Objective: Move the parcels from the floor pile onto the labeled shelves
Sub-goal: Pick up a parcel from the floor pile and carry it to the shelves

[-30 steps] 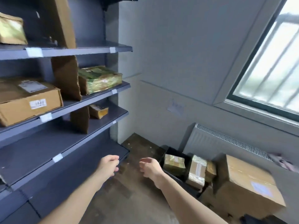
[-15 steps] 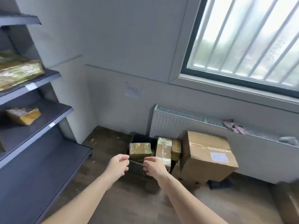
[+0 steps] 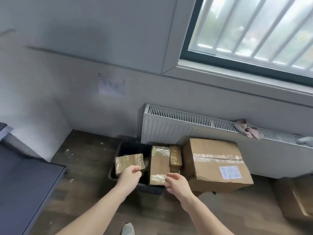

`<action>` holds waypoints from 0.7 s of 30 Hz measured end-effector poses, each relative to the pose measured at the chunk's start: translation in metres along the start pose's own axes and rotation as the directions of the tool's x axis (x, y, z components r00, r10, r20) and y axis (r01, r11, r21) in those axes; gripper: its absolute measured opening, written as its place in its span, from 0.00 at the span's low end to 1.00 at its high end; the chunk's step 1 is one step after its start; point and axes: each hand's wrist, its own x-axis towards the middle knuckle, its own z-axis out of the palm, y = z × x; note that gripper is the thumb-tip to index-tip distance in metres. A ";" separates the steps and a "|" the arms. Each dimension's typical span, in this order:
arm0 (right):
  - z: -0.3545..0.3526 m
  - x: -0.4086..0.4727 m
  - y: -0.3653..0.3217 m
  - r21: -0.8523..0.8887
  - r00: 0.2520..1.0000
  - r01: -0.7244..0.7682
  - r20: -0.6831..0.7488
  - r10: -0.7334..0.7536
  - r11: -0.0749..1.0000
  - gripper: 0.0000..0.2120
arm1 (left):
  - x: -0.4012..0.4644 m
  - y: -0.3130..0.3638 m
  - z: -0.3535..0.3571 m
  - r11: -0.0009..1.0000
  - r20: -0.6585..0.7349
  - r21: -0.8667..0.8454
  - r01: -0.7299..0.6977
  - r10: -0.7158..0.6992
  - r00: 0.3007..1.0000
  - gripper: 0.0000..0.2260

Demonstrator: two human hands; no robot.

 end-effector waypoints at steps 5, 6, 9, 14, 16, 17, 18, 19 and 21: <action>-0.010 0.092 -0.019 0.054 0.998 -0.061 -0.022 0.063 0.997 0.14 | 0.088 0.035 0.014 0.996 0.026 0.093 -0.005 0.003 1.000 0.12; -0.012 0.113 -0.022 0.051 0.998 -0.061 -0.031 0.063 0.997 0.14 | 0.109 0.041 0.018 0.994 0.026 0.104 -0.016 0.013 1.000 0.12; -0.016 0.175 -0.023 0.035 0.996 -0.067 -0.052 0.069 0.997 0.14 | 0.170 0.051 0.035 0.993 0.026 0.115 -0.033 0.030 0.999 0.13; -0.012 0.281 0.013 -0.057 0.996 -0.085 -0.027 0.083 0.995 0.15 | 0.272 0.005 0.081 0.984 0.039 0.180 -0.010 0.003 0.999 0.12; -0.006 0.319 0.038 -0.091 0.996 -0.093 -0.016 0.091 0.992 0.16 | 0.306 -0.027 0.103 0.980 0.042 0.194 0.033 -0.042 0.998 0.12; -0.002 0.338 0.052 -0.110 0.995 -0.098 -0.007 0.098 0.989 0.17 | 0.323 -0.044 0.113 0.980 0.039 0.191 0.062 -0.071 0.997 0.12; 0.003 0.355 0.066 -0.120 0.994 -0.108 0.000 0.109 0.987 0.18 | 0.338 -0.061 0.124 0.978 0.038 0.187 0.092 -0.100 0.994 0.12; 0.007 0.370 0.077 -0.124 0.993 -0.121 0.004 0.122 0.985 0.18 | 0.353 -0.076 0.133 0.976 0.039 0.185 0.111 -0.121 0.992 0.13; 0.013 0.397 0.095 -0.128 0.991 -0.135 -0.002 0.136 0.983 0.19 | 0.381 -0.101 0.150 0.973 0.040 0.183 0.137 -0.147 0.988 0.16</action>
